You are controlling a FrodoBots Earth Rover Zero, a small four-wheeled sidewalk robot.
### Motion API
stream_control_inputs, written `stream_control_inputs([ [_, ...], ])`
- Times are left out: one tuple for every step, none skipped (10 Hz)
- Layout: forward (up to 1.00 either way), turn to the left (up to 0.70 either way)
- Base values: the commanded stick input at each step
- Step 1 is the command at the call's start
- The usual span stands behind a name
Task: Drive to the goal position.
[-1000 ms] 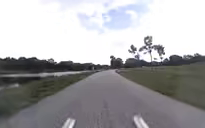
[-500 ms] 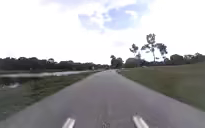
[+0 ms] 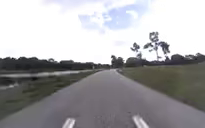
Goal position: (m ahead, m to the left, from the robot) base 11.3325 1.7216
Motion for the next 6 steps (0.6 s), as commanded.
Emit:
stream_control_inputs([
  [0.85, 0.00],
  [0.85, 0.00],
  [0.85, 0.00],
  [0.85, 0.00],
  [0.85, 0.00],
  [0.85, 0.00],
])
